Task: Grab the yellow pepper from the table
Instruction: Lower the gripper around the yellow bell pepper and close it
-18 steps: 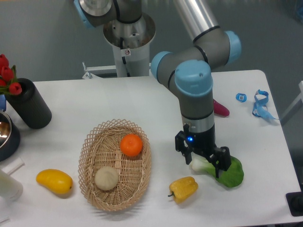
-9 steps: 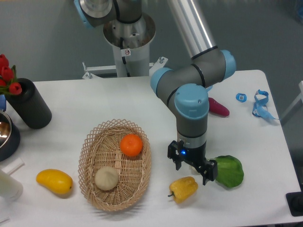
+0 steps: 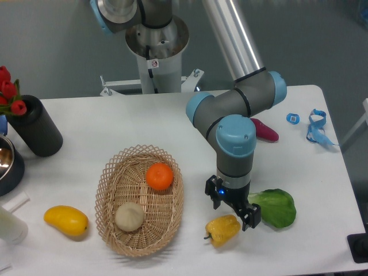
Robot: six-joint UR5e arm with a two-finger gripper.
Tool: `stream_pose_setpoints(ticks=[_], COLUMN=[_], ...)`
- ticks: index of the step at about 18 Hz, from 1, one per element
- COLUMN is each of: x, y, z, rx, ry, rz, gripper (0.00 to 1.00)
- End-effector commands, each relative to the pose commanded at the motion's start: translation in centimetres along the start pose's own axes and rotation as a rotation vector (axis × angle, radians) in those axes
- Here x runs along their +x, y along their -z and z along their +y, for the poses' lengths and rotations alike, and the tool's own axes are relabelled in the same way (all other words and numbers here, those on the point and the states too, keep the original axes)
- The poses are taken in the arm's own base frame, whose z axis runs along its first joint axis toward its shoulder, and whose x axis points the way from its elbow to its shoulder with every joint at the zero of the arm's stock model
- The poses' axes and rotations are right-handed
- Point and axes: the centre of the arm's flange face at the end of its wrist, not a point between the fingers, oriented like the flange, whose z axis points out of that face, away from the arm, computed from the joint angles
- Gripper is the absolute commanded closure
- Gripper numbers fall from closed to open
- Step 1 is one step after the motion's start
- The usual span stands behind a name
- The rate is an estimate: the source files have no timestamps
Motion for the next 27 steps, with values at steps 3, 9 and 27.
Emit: stream_pose_setpoints(ticks=[3,9,27], x=[0.0,0.3,0.5], y=[-0.5,-1.7,-3.8], z=[-0.2,-0.2,-1.3], rx=[-0.001,-0.005,-0.012], ry=[-0.003,-0.004,-0.019], rz=[0.005,0.023,0.04], gripper=[0.0,0.0,0.0])
